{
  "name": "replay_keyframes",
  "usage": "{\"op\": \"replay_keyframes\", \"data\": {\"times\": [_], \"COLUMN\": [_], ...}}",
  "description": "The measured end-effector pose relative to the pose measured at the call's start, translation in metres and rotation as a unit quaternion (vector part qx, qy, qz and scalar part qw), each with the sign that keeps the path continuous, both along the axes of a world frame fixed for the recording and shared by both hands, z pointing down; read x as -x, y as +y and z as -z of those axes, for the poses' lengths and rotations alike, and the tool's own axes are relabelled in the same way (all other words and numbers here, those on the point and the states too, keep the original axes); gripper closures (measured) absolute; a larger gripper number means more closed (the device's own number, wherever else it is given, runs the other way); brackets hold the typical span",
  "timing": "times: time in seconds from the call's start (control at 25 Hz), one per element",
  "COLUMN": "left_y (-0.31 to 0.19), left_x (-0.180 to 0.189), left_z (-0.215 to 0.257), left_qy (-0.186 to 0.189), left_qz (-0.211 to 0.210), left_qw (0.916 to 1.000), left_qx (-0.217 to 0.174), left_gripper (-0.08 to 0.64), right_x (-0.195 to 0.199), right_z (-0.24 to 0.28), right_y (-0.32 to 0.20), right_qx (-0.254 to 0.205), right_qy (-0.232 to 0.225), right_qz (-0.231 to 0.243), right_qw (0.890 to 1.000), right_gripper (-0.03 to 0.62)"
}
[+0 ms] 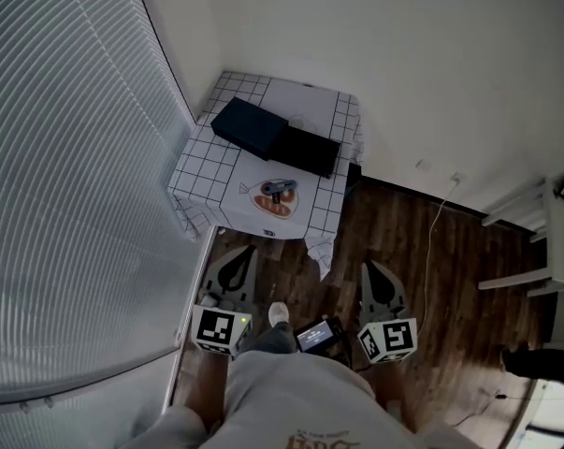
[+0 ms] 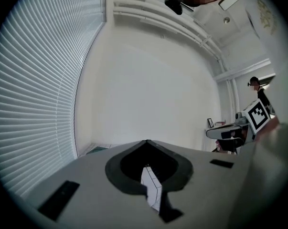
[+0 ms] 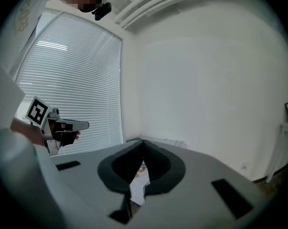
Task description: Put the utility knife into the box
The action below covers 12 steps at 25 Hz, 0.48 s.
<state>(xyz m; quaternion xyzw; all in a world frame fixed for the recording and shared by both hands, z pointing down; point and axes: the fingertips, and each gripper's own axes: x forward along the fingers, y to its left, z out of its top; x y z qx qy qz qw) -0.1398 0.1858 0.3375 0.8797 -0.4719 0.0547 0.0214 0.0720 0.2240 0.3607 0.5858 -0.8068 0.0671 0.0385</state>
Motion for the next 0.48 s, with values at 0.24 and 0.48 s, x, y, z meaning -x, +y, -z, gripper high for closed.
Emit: {"op": "replay_keyframes", "data": {"times": [0.24,0.48], "left_y": [-0.032,-0.060], "left_x": [0.004,0.004], "left_z": [-0.008,-0.010], "left_qy": [-0.004,-0.004], "left_qz": [-0.020,-0.029], "left_qw": [0.9996,0.9994], "left_qx": [0.021,0.017], "left_gripper": [0.554,0.554], "right_x": [0.014,0.013], "right_z": [-0.002,-0.006], "right_y": [-0.038,-0.059], "right_qx": [0.006,0.011], "right_qy": [-0.009,0.001], "right_qz": [-0.008,-0.020], "right_qw": [1.000,1.000], "right_gripper": [0.584,0.584]}}
